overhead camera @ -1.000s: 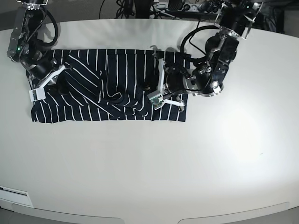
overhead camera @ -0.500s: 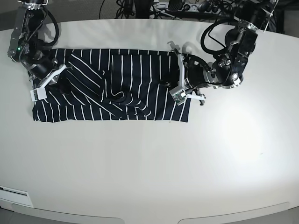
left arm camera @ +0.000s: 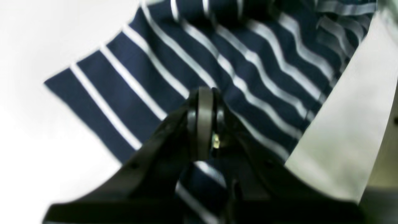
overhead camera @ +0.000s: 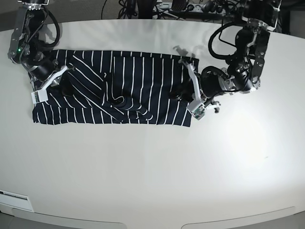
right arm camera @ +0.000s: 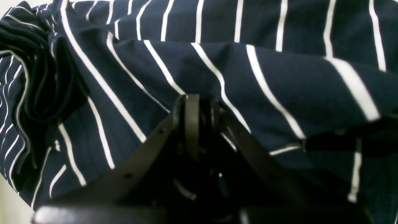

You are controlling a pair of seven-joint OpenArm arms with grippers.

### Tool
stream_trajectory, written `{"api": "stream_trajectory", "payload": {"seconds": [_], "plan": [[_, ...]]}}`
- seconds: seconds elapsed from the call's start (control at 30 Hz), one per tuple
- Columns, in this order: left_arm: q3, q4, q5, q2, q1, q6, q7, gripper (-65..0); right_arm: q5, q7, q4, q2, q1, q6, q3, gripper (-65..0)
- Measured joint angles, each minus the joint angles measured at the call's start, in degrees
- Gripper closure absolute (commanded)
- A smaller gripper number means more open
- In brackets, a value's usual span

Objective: Fold the T-shirt properly
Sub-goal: 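Grasp both ends of the folded bundle with both grippers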

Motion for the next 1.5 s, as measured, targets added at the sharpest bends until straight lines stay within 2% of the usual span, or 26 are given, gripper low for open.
{"api": "stream_trajectory", "payload": {"seconds": [0.17,0.23,0.33,0.4,0.47,0.57,0.73,0.8,0.87,1.0,1.07,1.13,1.2,1.3,1.4,1.5], "plan": [[0.5,-6.1,9.8,4.8,-0.2,0.4,-3.5,0.0,1.2,-0.4,0.0,0.0,0.0,0.9,0.0,-7.7],[0.5,-8.7,11.0,6.4,-0.6,0.4,-4.6,0.0,1.2,-0.4,0.0,0.0,0.0,1.2,0.0,-7.7],[0.4,-11.6,10.7,7.0,-1.5,0.3,-6.1,0.0,1.2,-0.5,0.0,0.0,0.1,2.1,0.0,-7.9],[0.4,-13.2,10.8,6.9,-1.4,0.0,-8.0,0.0,1.9,-0.9,0.2,0.0,0.2,2.8,0.0,-12.1],[0.4,-14.1,11.1,6.7,-1.4,-0.4,-8.6,0.0,2.1,-2.1,1.9,-0.1,-0.1,2.8,0.0,-18.8],[0.5,-14.3,11.4,5.5,-1.4,0.3,-9.6,0.0,1.4,-3.8,5.9,-0.1,0.5,2.3,-0.1,-24.4],[0.5,-14.2,10.7,1.6,-1.4,0.3,-10.2,0.0,0.7,-3.3,13.9,0.0,2.6,1.8,-0.1,-24.4],[0.4,-14.2,10.5,0.2,-1.3,0.3,-10.3,0.0,-2.7,-3.3,16.1,0.2,3.2,-0.5,-0.1,-24.4],[0.4,-14.1,10.3,-1.0,-0.9,0.3,-11.0,0.0,-6.9,-3.6,16.8,1.4,3.5,-4.3,-0.1,-24.5],[0.4,-14.0,6.8,-3.9,0.6,0.5,-11.5,0.0,-13.2,-4.8,16.8,2.9,3.7,-12.5,-0.1,-35.3],[0.3,-13.9,6.5,-5.2,1.5,0.4,-12.0,0.0,-14.5,-7.6,16.7,2.7,3.7,-14.5,-0.1,-36.8],[0.1,-13.7,5.8,-6.4,2.3,0.3,-12.2,0.0,-13.8,-7.9,16.2,2.6,3.2,-16.0,0.1,-36.9],[0.0,-13.7,5.6,-7.2,2.7,0.3,-12.5,0.0,-13.4,-8.4,14.6,2.6,3.2,-16.4,0.9,-36.9],[0.1,-13.6,5.1,-8.8,3.0,0.2,-13.0,0.0,-9.7,-9.0,11.3,2.6,3.2,-16.7,2.3,-36.9],[0.0,-13.6,3.0,-11.6,3.2,-0.1,-12.8,0.0,-4.7,-10.6,6.7,2.5,3.2,-14.4,3.4,-36.9],[-2.5,-13.6,1.8,-12.2,3.4,-1.0,-10.5,0.0,2.1,-11.4,2.2,2.7,3.5,-10.3,5.3,-36.9]]}}
